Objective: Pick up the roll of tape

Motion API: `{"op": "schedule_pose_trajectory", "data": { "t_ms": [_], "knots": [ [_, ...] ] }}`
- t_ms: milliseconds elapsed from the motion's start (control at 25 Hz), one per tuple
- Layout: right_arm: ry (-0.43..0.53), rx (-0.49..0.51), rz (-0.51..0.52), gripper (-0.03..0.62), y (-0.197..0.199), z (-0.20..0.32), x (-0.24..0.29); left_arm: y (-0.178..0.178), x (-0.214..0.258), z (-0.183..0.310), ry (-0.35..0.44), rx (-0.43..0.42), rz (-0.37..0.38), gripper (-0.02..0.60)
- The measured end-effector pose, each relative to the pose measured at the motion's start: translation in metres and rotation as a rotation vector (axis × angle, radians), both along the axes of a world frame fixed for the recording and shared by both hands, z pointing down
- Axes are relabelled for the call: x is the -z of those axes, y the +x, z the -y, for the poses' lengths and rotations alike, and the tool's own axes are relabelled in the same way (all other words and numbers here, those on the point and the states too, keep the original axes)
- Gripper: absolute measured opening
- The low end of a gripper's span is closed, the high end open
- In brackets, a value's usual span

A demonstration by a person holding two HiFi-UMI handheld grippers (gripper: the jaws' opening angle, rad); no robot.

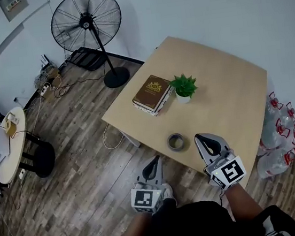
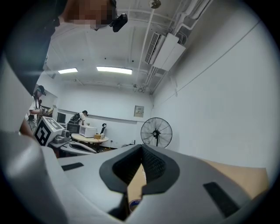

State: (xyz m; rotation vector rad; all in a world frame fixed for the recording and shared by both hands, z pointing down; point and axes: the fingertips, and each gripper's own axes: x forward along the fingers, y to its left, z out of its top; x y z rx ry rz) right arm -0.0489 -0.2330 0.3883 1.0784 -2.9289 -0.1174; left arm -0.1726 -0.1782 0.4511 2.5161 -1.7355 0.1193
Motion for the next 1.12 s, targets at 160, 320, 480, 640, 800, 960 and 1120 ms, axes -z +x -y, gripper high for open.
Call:
{"op": "schedule_pose_trajectory", "data": {
  "t_ms": [160, 320, 480, 640, 800, 960, 1120],
  "knots": [
    [-0.016, -0.047, -0.018, -0.006, -0.015, 0.014, -0.006, -0.017, -0.007, 0.025, -0.021, -0.054, 0.001, 0.0],
    [-0.025, -0.074, -0.037, -0.006, -0.025, 0.023, -0.015, -0.017, -0.02, 0.042, -0.037, -0.134, 0.007, -0.001],
    [-0.04, -0.097, -0.05, -0.006, -0.027, 0.031, -0.021, -0.015, -0.03, 0.055, -0.053, -0.161, 0.016, 0.0],
    [-0.055, -0.104, -0.046, -0.006, -0.023, 0.043, -0.028, -0.01, -0.043, 0.067, -0.077, -0.159, 0.025, 0.017],
    [-0.084, -0.093, -0.043, -0.006, -0.017, 0.054, -0.038, 0.007, -0.053, 0.072, -0.1, -0.188, -0.005, 0.178],
    [-0.085, -0.067, -0.042, -0.006, -0.015, 0.06, -0.039, 0.024, -0.068, 0.08, -0.135, -0.196, -0.023, 0.426],
    [-0.089, -0.058, -0.042, -0.006, -0.008, 0.063, -0.042, 0.034, -0.099, 0.09, -0.182, -0.174, -0.003, 0.565]
  ]
}}
